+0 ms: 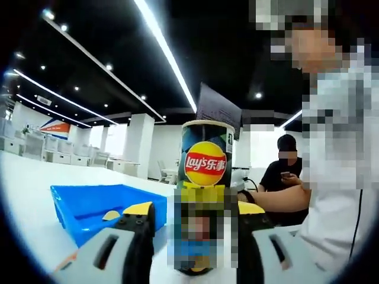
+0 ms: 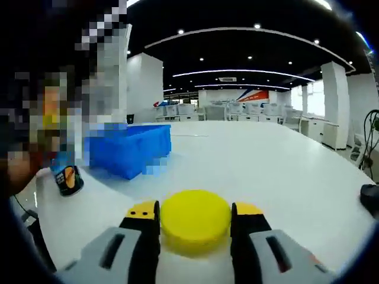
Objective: Open the lid of the chip container on the table, take out the chips, place them into the box in front of the container, and close the lid
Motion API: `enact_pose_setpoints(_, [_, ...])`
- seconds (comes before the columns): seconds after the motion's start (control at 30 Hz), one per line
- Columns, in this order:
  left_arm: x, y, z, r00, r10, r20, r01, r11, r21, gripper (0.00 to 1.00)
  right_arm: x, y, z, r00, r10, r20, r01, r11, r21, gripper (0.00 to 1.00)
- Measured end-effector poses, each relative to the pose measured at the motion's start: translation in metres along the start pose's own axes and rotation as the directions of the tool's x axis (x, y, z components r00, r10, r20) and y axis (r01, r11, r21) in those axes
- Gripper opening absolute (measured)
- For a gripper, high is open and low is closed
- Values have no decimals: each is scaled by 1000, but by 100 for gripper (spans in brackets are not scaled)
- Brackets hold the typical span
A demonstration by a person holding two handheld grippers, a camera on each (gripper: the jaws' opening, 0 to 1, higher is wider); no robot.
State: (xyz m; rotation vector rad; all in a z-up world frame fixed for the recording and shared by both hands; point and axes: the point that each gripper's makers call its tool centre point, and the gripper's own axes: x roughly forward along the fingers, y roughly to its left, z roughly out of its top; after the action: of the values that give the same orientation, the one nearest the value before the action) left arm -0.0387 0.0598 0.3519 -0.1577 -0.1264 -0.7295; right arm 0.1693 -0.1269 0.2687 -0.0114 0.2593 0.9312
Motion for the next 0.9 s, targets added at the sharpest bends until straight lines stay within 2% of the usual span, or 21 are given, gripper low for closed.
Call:
enact_pose_setpoints(0.1, [-4,-2,3,1000,2,2,-2,1000,0,54,-4,18,33,998,44,55,-42,999,-26,47])
enact_pose_setpoints(0.13, [-4,-2,3,1000,7,-4,-7,1000,6,54,-5,33,50,993,82,83,-80,996,-28,47])
enact_pose_setpoints(0.23, [-6,-3,3,1000,7,-11,-7,1000,15,53,-9,65,90,975,168,147,-175,984,37,47])
enact_pose_setpoints(0.33, [-7,-5,2,1000,16,-26,-16,1000,22,55,-15,105,125,941,281,187,-284,959,-9,47])
enact_pose_setpoints(0.4, [-9,-7,3,999,18,-33,-18,1000,25,55,-19,133,143,916,356,185,-351,934,-61,47])
enact_pose_setpoints(0.43, [-10,-8,4,999,22,-38,-21,999,29,55,-22,149,154,897,399,188,-389,917,-91,47])
enact_pose_setpoints(0.5, [-14,-8,5,999,26,-43,-24,999,36,55,-26,174,164,869,465,169,-448,884,-131,47])
enact_pose_setpoints(0.57, [-19,-8,7,999,33,-41,-32,999,41,55,-27,194,170,848,509,144,-491,859,-145,47])
enact_pose_setpoints(0.67, [-24,-8,13,999,38,-21,-37,998,48,52,-24,211,175,832,543,114,-525,838,-150,47])
enact_pose_setpoints(0.8, [-29,-9,20,999,47,5,-48,998,40,53,-19,237,172,810,585,44,-567,800,-196,47])
enact_pose_setpoints(0.83, [-31,-9,21,999,51,12,-51,998,38,53,-19,244,174,799,600,41,-581,788,-203,47])
enact_pose_setpoints(0.9, [-33,-8,22,998,57,13,-57,997,44,53,-18,251,174,789,614,26,-597,775,-207,47])
